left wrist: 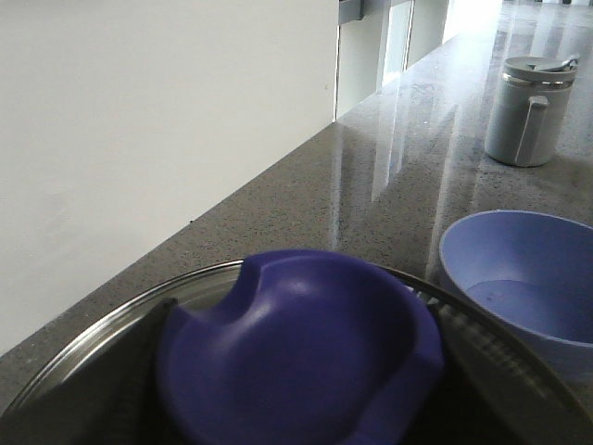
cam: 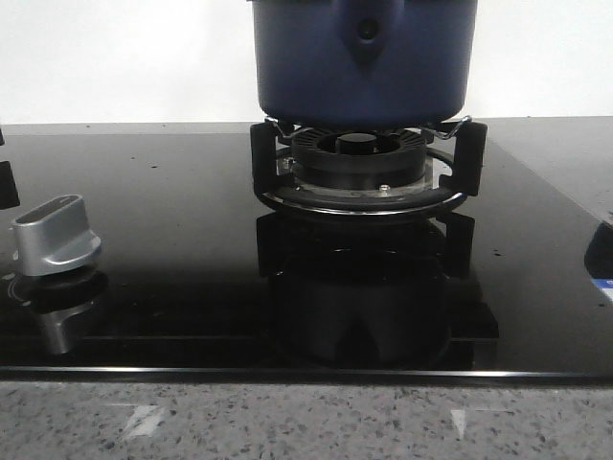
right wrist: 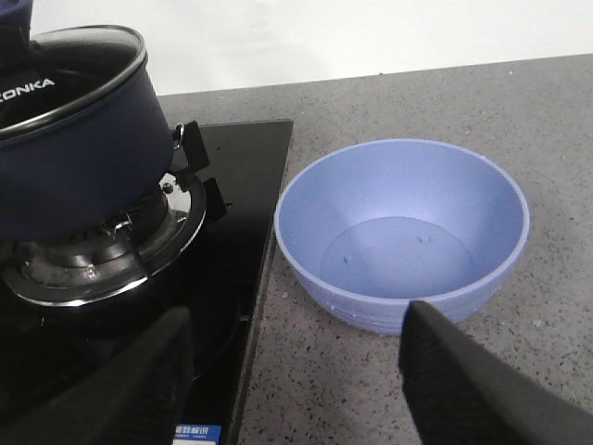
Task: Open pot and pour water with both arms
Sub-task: 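Reach the right gripper to the light blue bowl rim and grasp it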
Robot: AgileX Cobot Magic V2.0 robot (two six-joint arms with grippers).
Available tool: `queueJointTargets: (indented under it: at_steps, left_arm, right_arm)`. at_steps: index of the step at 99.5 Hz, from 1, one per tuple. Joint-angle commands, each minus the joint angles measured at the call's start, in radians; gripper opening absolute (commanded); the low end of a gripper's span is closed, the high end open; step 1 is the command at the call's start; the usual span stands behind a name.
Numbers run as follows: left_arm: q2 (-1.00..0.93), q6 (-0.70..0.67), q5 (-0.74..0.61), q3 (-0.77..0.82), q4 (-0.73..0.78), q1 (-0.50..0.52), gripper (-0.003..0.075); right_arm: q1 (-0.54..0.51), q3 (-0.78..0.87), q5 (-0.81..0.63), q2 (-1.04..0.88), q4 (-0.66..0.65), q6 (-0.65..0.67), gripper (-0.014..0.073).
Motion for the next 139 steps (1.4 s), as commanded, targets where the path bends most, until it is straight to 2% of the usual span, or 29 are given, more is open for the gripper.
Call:
queueJointTargets:
  at_steps: [1,28,39,64,90,106,127,139]
  left_arm:
    - [-0.046,-0.009,0.043,-0.032,-0.083,-0.009,0.0211]
    - [-0.052,-0.009,0.096,-0.04,-0.083,-0.007,0.0206]
    - [-0.052,-0.049,0.124,-0.066,-0.083,-0.007,0.0209]
    - [-0.065,-0.068,0.129,-0.093,-0.083,-0.003,0.0212]
    - [-0.121,-0.126,0.155,-0.093,-0.073,0.053,0.0212]
    - [-0.168,-0.213,0.215,-0.093,0.022,0.111,0.0212]
    - [-0.226,-0.316,0.276,-0.093,0.215,0.177,0.0216]
    - [-0.245,-0.339,0.329,-0.093,0.224,0.212,0.0288]
  right_arm:
    - [-0.001,-0.036,-0.058,0.022,0.007,-0.011,0.0435]
    - [-0.001,-0.036,-0.054,0.022,0.007,-0.011,0.0435]
    - [-0.001,-0.036,-0.054,0.022,0.007,-0.011,0.0435]
    - [-0.001,-0.036,-0.054,0.022,0.007,-0.011,0.0435]
    - [-0.001,-0.036,-0.054,0.022,0.007,-0.011,0.0435]
    - [-0.001,-0.036,-0.054,0.022,0.013,-0.011,0.0435]
    - [-0.001,-0.036,-0.059,0.068,0.161,-0.009,0.0435]
    - [-0.001,-0.068,-0.069,0.144,0.237,-0.009,0.0435]
